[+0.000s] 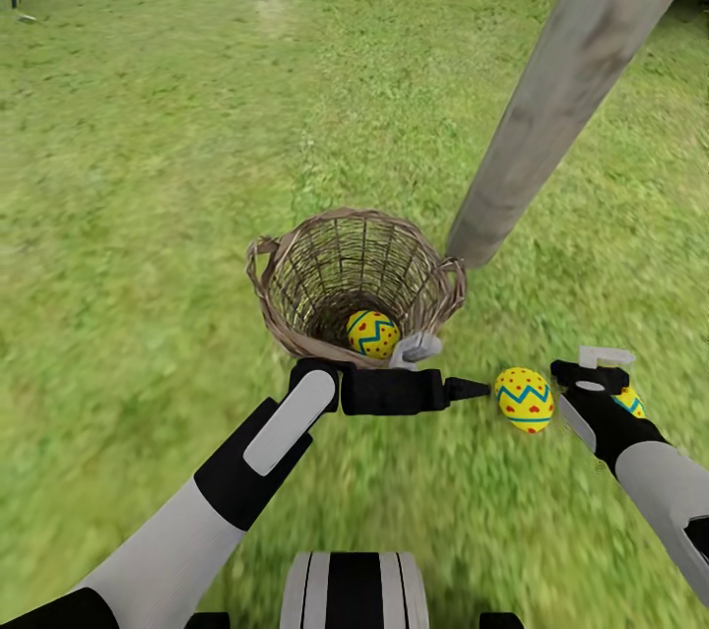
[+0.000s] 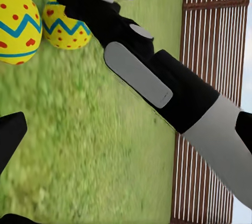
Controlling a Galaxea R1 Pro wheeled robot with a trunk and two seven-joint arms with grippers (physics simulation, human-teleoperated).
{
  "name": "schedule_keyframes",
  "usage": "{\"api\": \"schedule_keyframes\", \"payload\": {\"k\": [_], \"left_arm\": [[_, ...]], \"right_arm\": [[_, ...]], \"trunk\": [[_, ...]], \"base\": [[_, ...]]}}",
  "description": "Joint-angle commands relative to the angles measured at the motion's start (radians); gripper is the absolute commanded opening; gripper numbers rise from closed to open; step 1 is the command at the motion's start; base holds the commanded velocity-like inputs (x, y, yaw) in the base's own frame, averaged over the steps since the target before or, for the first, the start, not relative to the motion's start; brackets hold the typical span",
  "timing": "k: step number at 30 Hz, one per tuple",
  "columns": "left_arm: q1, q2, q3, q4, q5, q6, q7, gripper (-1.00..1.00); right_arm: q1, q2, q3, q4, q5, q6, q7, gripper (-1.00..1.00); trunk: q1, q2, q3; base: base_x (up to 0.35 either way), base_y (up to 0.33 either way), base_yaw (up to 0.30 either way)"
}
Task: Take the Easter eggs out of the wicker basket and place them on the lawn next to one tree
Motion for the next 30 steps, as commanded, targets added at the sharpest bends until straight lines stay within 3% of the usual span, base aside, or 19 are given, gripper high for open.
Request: {"api": "schedule_keyframes", "payload": {"k": [1, 7, 12, 17, 18, 19, 20, 21, 23, 25, 27, 30], "left_arm": [[0.0, 0.0, 0.0, -0.001, 0.008, 0.003, 0.007, 1.0], [-0.001, 0.0, 0.0, 0.0, 0.008, 0.003, 0.007, 1.0], [0.0, 0.001, 0.0, 0.0, 0.008, 0.003, 0.008, 1.0], [0.0, 0.002, 0.0, 0.012, 0.0, 0.001, 0.009, 1.0], [0.0, 0.002, 0.0, 0.013, -0.002, 0.001, 0.009, 1.0], [0.0, 0.002, 0.0, 0.013, -0.003, 0.001, 0.009, 1.0], [0.0, 0.003, 0.001, 0.013, -0.005, 0.001, 0.01, 1.0], [0.0, 0.003, 0.001, 0.014, -0.006, 0.001, 0.01, 1.0], [0.0, 0.003, 0.002, 0.014, -0.006, 0.001, 0.015, 1.0], [0.0, 0.003, 0.004, 0.014, -0.007, 0.001, 0.019, 1.0], [-0.001, 0.004, 0.006, 0.014, -0.008, 0.002, 0.021, 1.0], [-0.001, 0.004, 0.008, 0.014, -0.008, 0.003, 0.021, 1.0]], "right_arm": [[0.0, -0.002, 0.008, -0.01, -0.007, 0.007, -0.007, 1.0], [0.0, -0.003, 0.007, -0.019, -0.008, 0.025, -0.005, 1.0], [0.0, -0.002, 0.008, -0.025, -0.007, 0.109, 0.004, 1.0], [0.0, -0.003, 0.009, -0.09, -0.009, 0.192, 0.017, 1.0], [0.0, -0.005, 0.009, -0.104, -0.009, 0.234, 0.057, 1.0], [0.0, -0.029, 0.008, -0.127, -0.009, 0.324, 0.176, 1.0], [0.0, -0.069, -0.002, -0.143, -0.011, 0.378, 0.32, 1.0], [0.0, -0.09, -0.028, -0.148, -0.012, 0.399, 0.424, 1.0], [0.0, -0.134, -0.072, -0.154, -0.01, 0.526, 0.643, 1.0], [0.0, -0.155, -0.078, -0.156, -0.006, 0.581, 0.866, 1.0], [0.0, -0.161, -0.079, -0.157, -0.003, 0.593, 0.994, 1.0], [0.0, -0.162, -0.079, -0.159, -0.006, 0.597, 1.041, 1.0]], "trunk": [[-0.001, 0.0, 0.003], [-0.003, 0.001, 0.027], [-0.005, 0.003, 0.046], [-0.008, 0.004, 0.065], [-0.008, 0.004, 0.069], [-0.009, 0.004, 0.073], [-0.009, 0.004, 0.077], [-0.01, 0.005, 0.081], [-0.01, 0.005, 0.088], [-0.011, 0.006, 0.096], [-0.012, 0.006, 0.104], [-0.014, 0.007, 0.115]], "base": [[0.0, 0.0, 0.0], [0.0, 0.0, 0.0], [0.0, 0.0, 0.0], [0.0, 0.0, 0.0], [0.0, 0.0, 0.0], [0.0, 0.0, 0.0], [0.0, 0.0, 0.0], [0.0, 0.0, 0.0], [0.0, 0.0, 0.0], [0.0, 0.0, 0.0], [0.0, 0.0, 0.0], [0.0, 0.0, 0.0]]}}
